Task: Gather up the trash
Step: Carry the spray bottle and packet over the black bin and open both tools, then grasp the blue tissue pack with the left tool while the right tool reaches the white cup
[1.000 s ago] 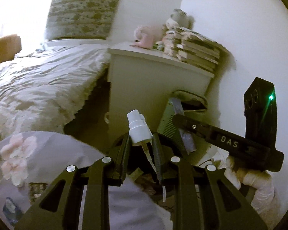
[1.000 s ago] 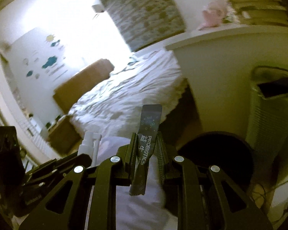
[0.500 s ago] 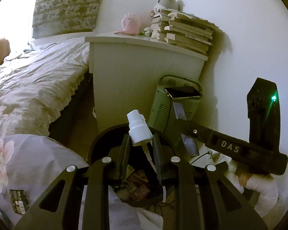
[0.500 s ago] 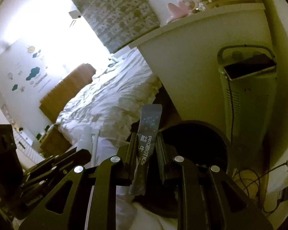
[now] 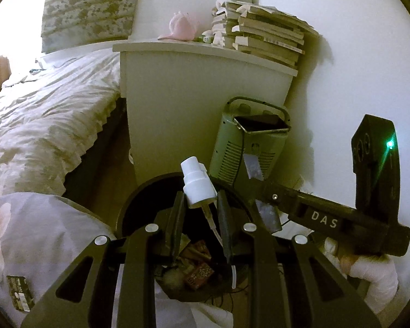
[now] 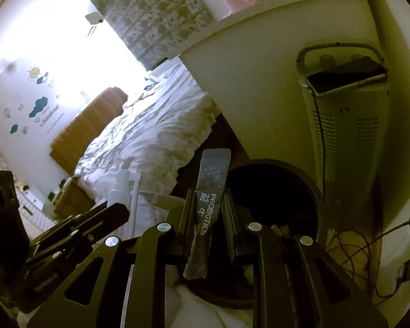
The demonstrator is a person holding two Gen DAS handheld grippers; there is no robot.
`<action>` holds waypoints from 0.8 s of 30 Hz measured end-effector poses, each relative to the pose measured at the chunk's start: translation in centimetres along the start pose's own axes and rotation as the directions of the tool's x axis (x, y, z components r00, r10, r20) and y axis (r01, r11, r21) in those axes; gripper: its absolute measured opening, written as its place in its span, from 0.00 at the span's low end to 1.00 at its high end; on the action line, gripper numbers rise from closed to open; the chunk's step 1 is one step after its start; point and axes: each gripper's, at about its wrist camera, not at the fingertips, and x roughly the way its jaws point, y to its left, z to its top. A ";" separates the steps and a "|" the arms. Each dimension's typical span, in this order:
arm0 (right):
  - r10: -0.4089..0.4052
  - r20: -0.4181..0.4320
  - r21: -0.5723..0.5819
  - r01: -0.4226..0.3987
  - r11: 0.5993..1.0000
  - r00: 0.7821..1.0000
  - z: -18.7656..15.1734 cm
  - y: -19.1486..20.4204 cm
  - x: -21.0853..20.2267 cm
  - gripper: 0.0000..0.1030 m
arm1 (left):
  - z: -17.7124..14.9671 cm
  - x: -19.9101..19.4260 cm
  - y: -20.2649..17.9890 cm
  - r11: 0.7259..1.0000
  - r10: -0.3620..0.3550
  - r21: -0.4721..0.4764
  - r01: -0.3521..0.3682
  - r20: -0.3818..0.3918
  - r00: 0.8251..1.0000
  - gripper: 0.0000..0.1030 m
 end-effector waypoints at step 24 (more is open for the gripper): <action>-0.316 0.150 -0.330 0.349 0.877 0.937 -0.8 10.4 -2.4 0.80 | -1.2 -4.0 4.6 0.985 0.126 -0.128 -0.115 0.078 0.989 0.83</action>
